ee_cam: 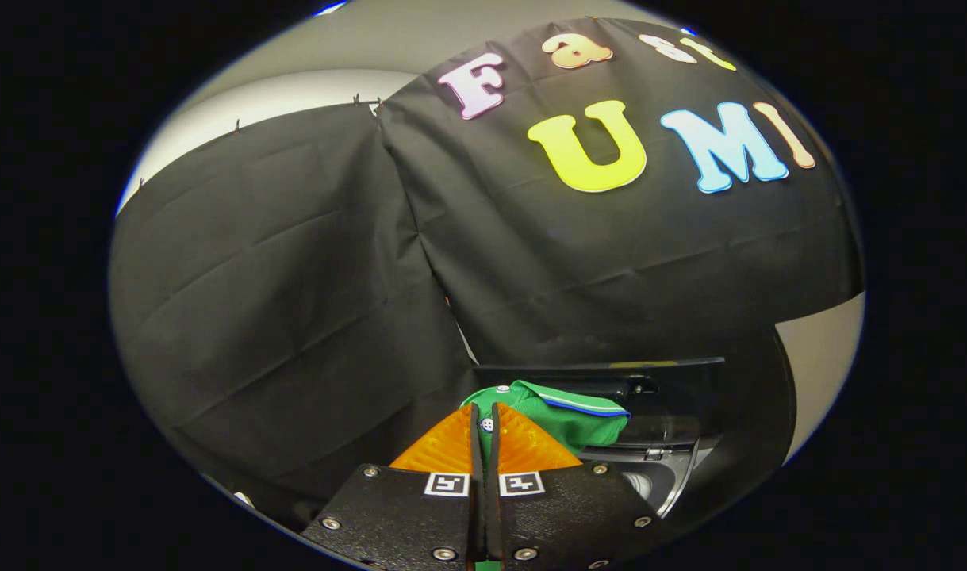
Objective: Put the clothes into the washing machine and then close the washing machine lid.
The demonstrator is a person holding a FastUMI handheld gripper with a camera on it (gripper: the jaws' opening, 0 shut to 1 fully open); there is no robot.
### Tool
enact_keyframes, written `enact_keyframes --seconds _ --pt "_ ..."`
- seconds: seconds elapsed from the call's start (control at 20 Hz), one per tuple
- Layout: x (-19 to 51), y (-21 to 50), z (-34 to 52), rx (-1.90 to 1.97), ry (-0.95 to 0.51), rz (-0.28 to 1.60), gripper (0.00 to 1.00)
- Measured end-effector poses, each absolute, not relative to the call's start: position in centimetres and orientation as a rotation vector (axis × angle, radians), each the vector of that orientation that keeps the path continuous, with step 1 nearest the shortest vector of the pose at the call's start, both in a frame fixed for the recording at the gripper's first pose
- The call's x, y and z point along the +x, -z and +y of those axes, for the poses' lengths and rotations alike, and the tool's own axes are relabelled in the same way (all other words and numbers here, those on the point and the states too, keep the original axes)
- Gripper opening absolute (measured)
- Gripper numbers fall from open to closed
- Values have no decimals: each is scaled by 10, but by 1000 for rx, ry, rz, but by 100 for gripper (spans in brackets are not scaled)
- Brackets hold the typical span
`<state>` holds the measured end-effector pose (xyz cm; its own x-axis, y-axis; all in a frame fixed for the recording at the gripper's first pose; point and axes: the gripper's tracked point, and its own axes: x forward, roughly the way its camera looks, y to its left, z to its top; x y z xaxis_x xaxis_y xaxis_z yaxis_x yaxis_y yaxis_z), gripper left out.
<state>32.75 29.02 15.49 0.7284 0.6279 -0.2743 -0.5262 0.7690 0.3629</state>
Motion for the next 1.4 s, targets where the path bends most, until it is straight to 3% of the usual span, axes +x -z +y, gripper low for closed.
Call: enact_keyframes --seconds 1.0,1.4 --pt "362 4 303 94 -443 467 0" --pt "360 64 303 33 -399 579 10"
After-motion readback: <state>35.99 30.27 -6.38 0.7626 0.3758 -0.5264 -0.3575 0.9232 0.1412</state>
